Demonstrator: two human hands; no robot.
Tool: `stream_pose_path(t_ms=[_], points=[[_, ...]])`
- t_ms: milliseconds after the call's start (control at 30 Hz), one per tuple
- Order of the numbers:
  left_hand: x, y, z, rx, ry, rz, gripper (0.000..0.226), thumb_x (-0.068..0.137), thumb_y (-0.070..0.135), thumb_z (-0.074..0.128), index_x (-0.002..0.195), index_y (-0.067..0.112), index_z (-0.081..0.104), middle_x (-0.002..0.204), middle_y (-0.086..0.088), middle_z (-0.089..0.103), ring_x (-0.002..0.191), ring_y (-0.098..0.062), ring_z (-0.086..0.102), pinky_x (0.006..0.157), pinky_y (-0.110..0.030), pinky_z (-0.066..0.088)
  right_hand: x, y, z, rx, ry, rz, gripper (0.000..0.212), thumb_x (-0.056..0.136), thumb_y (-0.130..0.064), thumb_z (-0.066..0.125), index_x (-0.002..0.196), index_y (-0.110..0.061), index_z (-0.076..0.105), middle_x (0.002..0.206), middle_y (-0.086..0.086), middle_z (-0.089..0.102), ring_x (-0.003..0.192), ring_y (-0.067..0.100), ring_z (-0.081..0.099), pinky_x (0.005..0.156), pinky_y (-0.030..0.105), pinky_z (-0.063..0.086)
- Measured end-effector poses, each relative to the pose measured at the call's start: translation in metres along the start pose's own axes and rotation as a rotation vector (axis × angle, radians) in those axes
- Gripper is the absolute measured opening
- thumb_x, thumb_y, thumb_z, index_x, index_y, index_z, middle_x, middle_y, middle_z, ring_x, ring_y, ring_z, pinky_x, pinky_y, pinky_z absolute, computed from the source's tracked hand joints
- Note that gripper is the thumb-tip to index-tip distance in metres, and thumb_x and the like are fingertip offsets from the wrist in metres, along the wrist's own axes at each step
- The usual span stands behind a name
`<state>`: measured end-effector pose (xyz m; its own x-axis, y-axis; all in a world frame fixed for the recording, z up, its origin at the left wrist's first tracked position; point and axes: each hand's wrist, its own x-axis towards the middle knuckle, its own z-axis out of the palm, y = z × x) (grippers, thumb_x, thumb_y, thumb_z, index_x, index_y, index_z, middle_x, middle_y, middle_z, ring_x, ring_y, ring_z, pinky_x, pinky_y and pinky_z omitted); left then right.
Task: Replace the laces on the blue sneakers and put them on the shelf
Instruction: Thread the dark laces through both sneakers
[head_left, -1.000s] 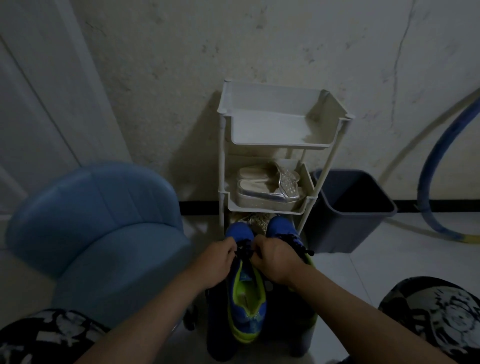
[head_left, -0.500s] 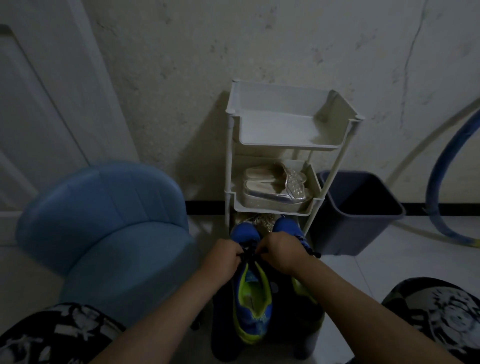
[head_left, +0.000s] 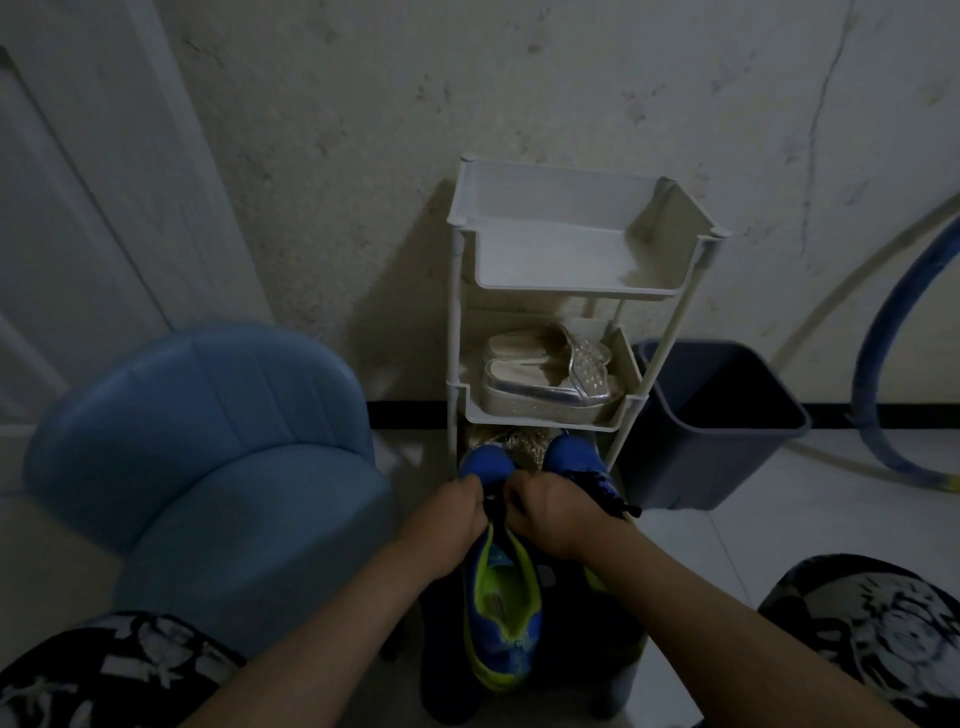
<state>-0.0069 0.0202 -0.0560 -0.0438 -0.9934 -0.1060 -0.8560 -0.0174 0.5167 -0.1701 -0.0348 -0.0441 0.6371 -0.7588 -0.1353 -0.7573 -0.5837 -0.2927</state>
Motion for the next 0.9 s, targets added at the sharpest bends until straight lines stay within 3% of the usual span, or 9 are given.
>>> stream_pose_path(t_ms=[167,367,567,667,800,900], points=[[-0.005,-0.005,-0.001,-0.073,-0.018,0.027,0.012,0.096,0.013,0.048,0.088,0.016,0.041,0.087,-0.006,0.050,0.078,-0.020,0.047,0.065,-0.030,0.028,-0.001,0.000,0.002,0.033,0.029,0.046,0.025,0.097,-0.028,0.050,0.105,-0.005,0.056,0.104,0.017,0.066,0.093,0.034,0.062,0.071,0.038,0.045],[-0.005,-0.018,0.002,-0.161,-0.015,-0.054,0.028,0.093,0.013,0.054,0.074,0.026,0.038,0.082,-0.003,0.052,0.078,-0.021,0.051,0.069,-0.033,0.039,0.002,0.002,-0.003,0.113,0.023,0.172,0.024,0.096,-0.030,0.053,0.099,-0.007,0.059,0.102,0.016,0.068,0.093,0.032,0.064,0.069,0.030,0.040],[0.002,-0.020,0.002,-0.299,0.015,-0.183,0.025,0.095,0.010,0.048,0.080,0.027,0.059,0.080,0.002,0.062,0.077,-0.016,0.058,0.069,-0.028,0.045,0.009,0.013,-0.009,0.170,0.020,0.150,0.023,0.096,-0.028,0.054,0.108,-0.019,0.070,0.111,0.005,0.071,0.102,0.022,0.064,0.083,0.029,0.048],[0.003,-0.017,0.005,-0.238,0.044,-0.182,0.020,0.093,0.007,0.052,0.099,0.013,0.070,0.096,-0.007,0.070,0.082,-0.017,0.062,0.069,-0.022,0.043,0.012,0.014,-0.006,0.118,0.030,0.119,0.020,0.091,-0.030,0.063,0.108,-0.026,0.074,0.112,-0.002,0.072,0.102,0.018,0.065,0.087,0.030,0.051],[0.004,-0.016,0.002,-0.045,0.082,-0.016,0.020,0.089,0.012,0.058,0.095,0.012,0.076,0.096,-0.009,0.074,0.090,-0.023,0.068,0.077,-0.031,0.052,0.013,0.013,-0.005,0.033,0.058,0.100,0.018,0.088,-0.035,0.065,0.101,-0.029,0.076,0.106,-0.004,0.073,0.096,0.017,0.066,0.080,0.030,0.053],[0.007,-0.012,0.002,0.025,0.113,0.009,0.021,0.091,0.014,0.055,0.099,0.016,0.075,0.099,-0.009,0.072,0.092,-0.025,0.067,0.078,-0.033,0.052,0.013,0.010,-0.003,-0.021,0.062,0.066,0.020,0.092,-0.036,0.059,0.103,-0.028,0.074,0.104,0.000,0.072,0.095,0.020,0.065,0.076,0.032,0.052]])
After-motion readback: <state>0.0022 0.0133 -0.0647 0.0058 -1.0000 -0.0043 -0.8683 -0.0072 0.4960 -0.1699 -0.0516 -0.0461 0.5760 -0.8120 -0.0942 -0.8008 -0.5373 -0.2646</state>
